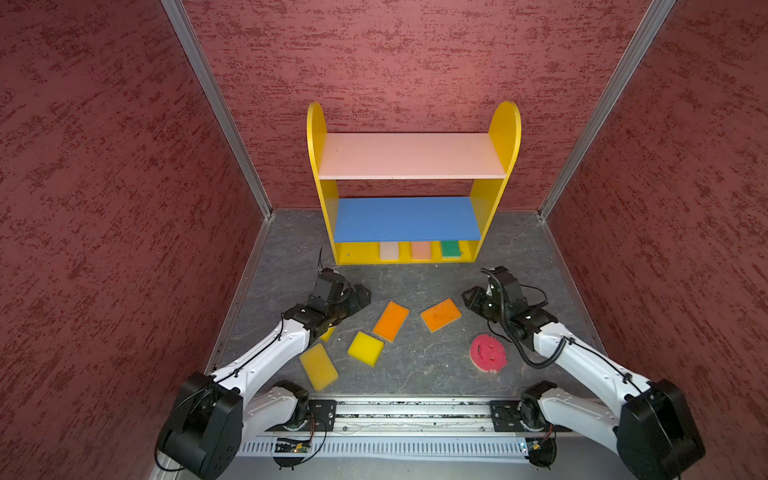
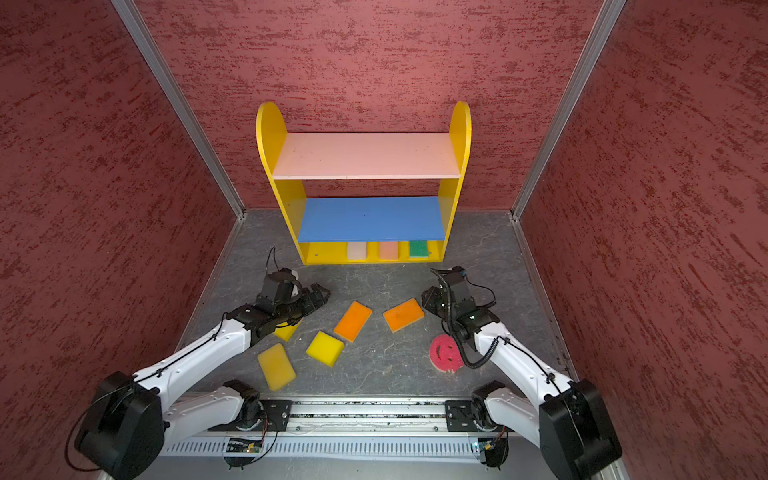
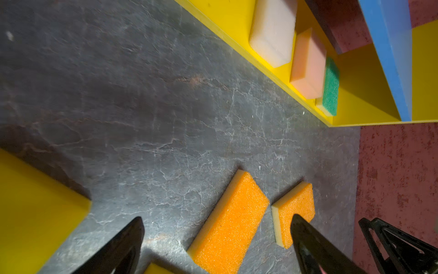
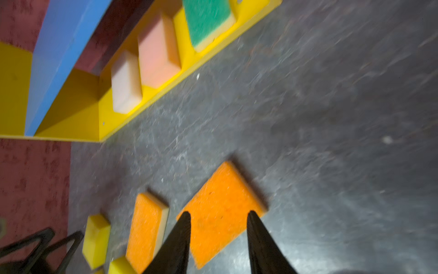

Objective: Place and organize the cleaning sponges onto the shelf
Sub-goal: 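Pull the right gripper back from the shelf toward the orange sponges, then grasp the orange sponge with the right gripper while the left gripper approaches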

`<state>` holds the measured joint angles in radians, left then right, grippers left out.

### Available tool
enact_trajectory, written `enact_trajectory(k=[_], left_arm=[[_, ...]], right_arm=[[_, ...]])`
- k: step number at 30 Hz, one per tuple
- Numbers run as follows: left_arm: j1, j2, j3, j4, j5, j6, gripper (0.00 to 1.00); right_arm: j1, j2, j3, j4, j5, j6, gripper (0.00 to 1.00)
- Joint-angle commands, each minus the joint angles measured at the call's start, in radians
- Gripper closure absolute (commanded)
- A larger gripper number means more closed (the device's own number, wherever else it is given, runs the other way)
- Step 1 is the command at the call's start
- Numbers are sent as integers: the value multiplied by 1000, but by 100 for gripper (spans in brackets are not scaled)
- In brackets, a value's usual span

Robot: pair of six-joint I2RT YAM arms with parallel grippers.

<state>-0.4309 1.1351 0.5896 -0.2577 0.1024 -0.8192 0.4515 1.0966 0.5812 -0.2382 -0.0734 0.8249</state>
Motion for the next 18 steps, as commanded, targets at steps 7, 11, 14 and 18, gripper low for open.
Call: enact_trajectory(k=[7,11,14,18], left_arm=[[-58,53,20,55,-38,-31,3],[-66,61,45,56,-47,-32,2],[-66,65,65,55,-58,-34,2],[-66,94,96,45,-76,-32,2]], right_arm=[[136,-14,-141,67,-109,196,49],[135,63,-148,135,-105,193,45],[132,139,-123,192,-91,185,44],[98,231,-102,294,-119,168,43]])
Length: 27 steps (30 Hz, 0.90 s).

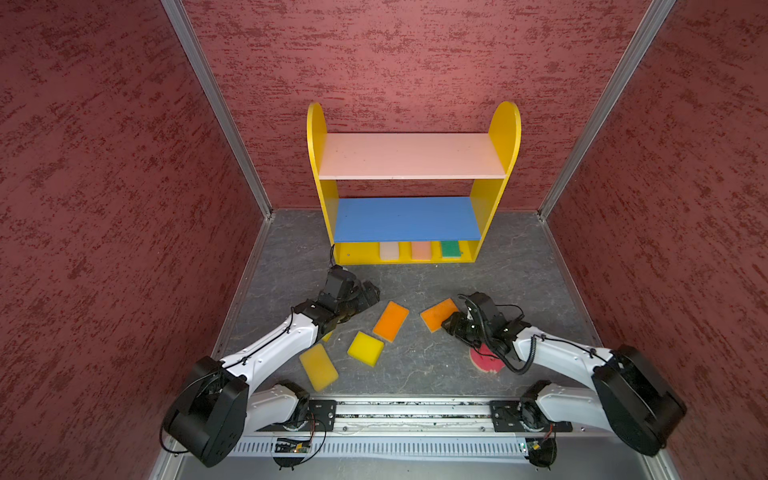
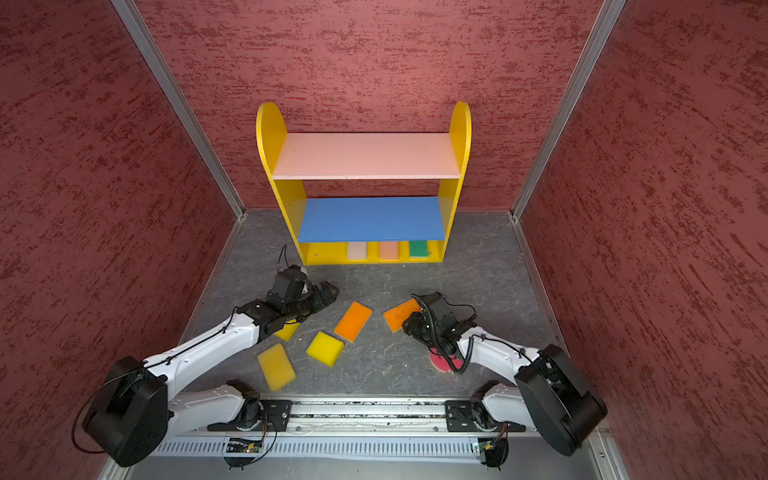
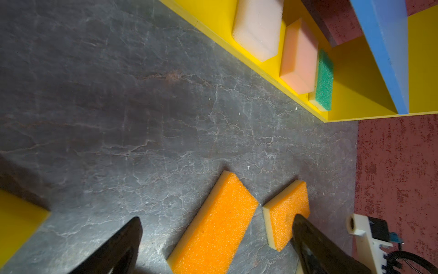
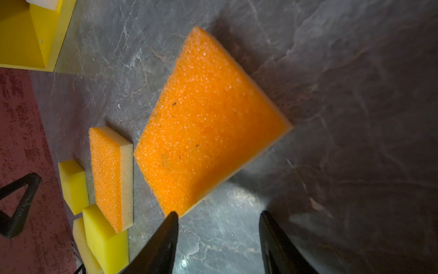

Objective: Place and organize the cleaning sponges onto the shelf
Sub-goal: 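Grasp the orange sponge with the right gripper while the left gripper approaches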

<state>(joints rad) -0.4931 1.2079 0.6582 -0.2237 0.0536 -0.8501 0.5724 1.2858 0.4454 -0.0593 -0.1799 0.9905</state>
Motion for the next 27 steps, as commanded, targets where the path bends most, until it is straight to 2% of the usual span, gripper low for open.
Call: enact_trajectory(k=[1,6,8,11,15,17,21,27], left_arm=[[-4,33,32,16,-30,-1,2],[-11,97,78,21,-31,-7,2],[-19,120,95,28,-35,-7,2],[-31,153,126,30,-36,-7,2],[-45,181,154,43,-34,-7,2],[-51,195,166,45,-30,-4,2],[-58,219,176,59,-16,3,2],[-69,236,176,101,17,7,9]], right_arm=[[-41,71,39,140,-31,-2,43],[-115,217,83,244,-140,-45,44],[-137,269,123,244,-162,-83,47],[-149,325,185,226,-152,-130,60],[-149,355,245,177,-110,-187,89],[-149,351,248,172,-96,-198,98],[-149,319,227,191,-86,-209,100],[-149,253,243,206,-101,-234,100]])
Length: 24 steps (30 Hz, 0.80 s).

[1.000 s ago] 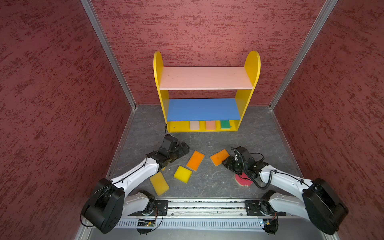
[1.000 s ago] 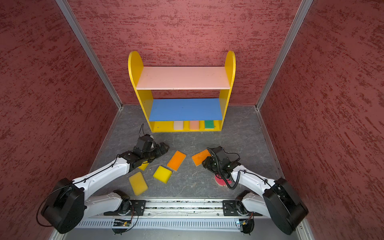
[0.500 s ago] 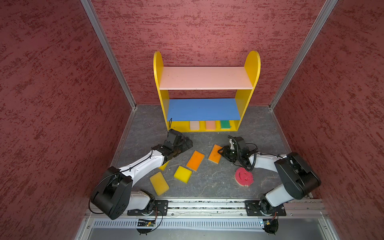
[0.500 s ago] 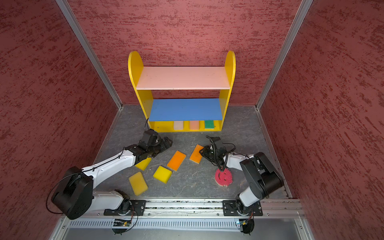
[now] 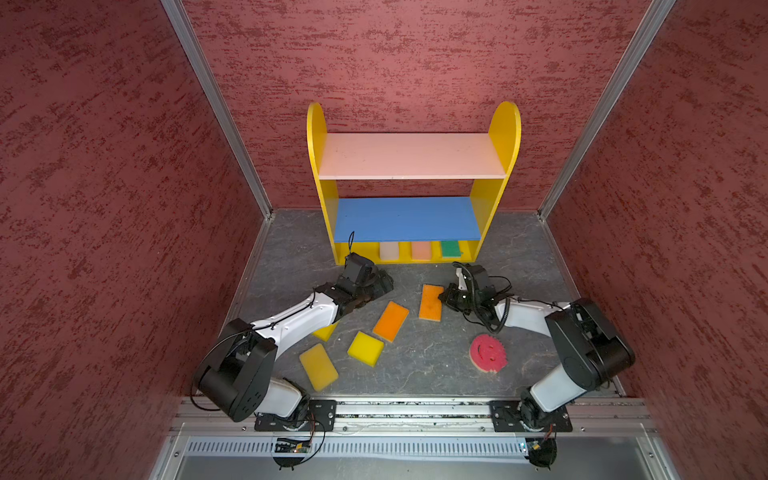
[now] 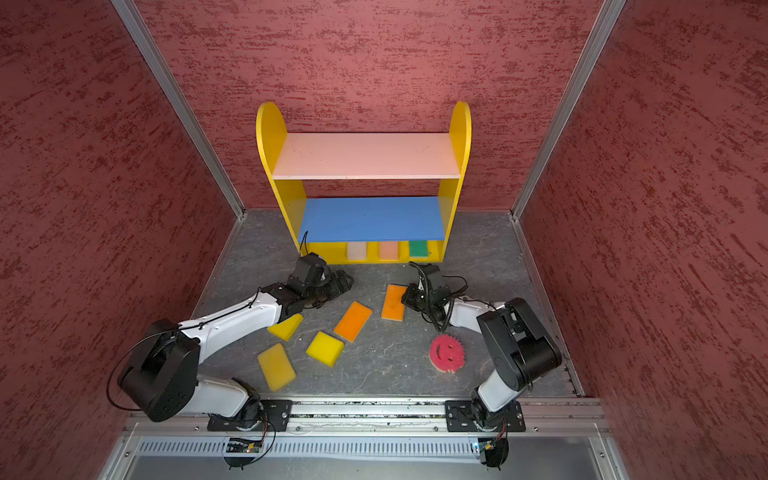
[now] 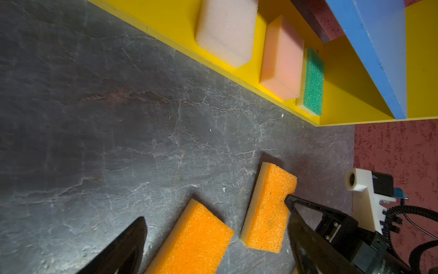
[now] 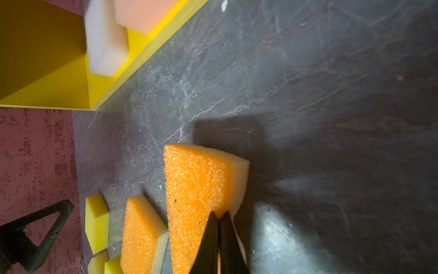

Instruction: Place and organize the cleaning sponges onto the shelf

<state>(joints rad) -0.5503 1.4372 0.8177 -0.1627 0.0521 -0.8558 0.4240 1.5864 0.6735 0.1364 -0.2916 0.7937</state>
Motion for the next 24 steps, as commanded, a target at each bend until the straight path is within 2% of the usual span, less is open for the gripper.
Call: enact_trajectory(k=[1,6,12,18,24], left_arm=[[-13,10,16,44,22,14,9],[-26,7,29,58,50,21,9],[-50,-41,25,75,62,9,7],[-87,-96,19,144,74,40,8],[-112,-81,45,161,90,64,13]], right_arm=[[-1,-53,31,3,6,-47,100],[-1,-53,133,14,-89,-83,100],[-1,-14,221,52,-182,-63,100],[-1,4,272,63,-226,-47,100],[-1,-10,292,64,-259,-44,100]])
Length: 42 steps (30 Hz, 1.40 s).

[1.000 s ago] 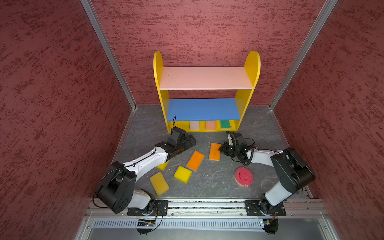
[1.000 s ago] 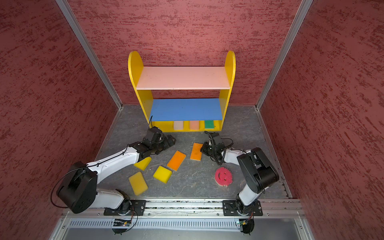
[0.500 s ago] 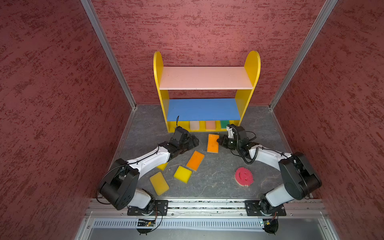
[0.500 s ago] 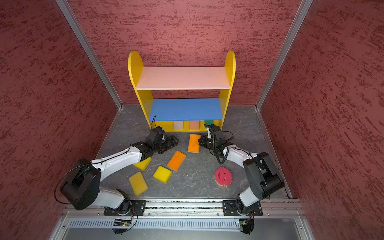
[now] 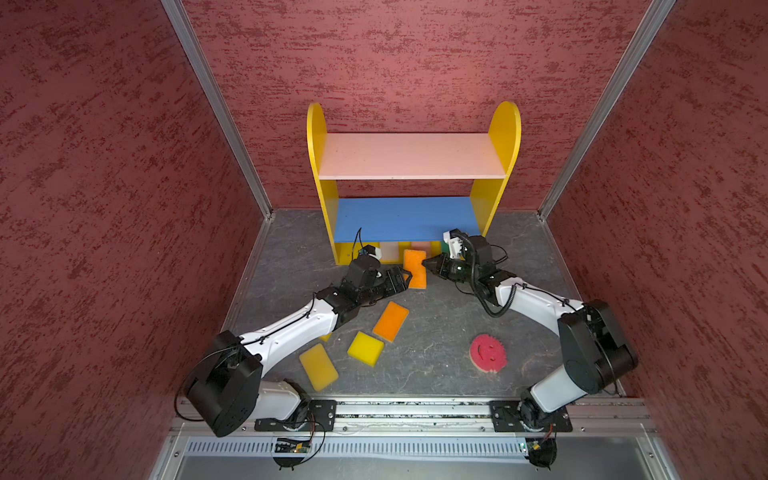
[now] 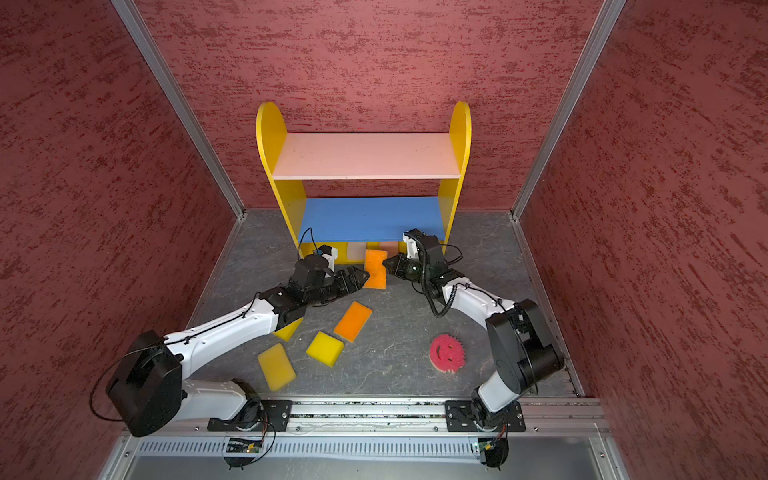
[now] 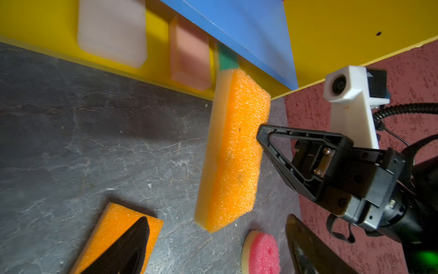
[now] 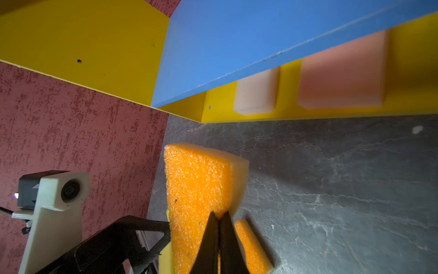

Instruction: Place and organize the cleaning sponges onto the shelf

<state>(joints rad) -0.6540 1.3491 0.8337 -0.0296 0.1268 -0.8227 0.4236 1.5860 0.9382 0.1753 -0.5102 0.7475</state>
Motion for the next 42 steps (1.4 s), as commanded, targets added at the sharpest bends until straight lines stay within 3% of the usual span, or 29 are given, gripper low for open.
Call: enact_trajectory(k=[1,10,12,18,22,23,25,28,30,42], left_arm=[[-10,7,30,30,21,30,13],[-33,31,61,47,53,43,22],[-39,46,76,50,59,41,29],[-48,64,113,55,63,43,58],[-45,37,127,32,28,47,96],[-43,32,127,31,25,49,100],[-39,16,121,34,19,49,100],[-22,-8,112,28,25,54,100],[-7,-34,96,24,27,59,100],[188,-157,-1,76,158,20,100]], right_arm=[[0,-15,27,22,-42,0,100],[0,-74,9,10,-47,0,100],[1,-81,8,8,-44,6,100],[4,-80,-4,72,-70,52,100],[14,-77,-10,106,-67,77,100],[15,-74,-11,115,-66,84,100],[21,-70,-15,142,-65,101,100],[24,-66,-46,231,-69,160,60],[24,-59,-61,271,-65,188,50],[136,48,43,335,-40,233,42]])
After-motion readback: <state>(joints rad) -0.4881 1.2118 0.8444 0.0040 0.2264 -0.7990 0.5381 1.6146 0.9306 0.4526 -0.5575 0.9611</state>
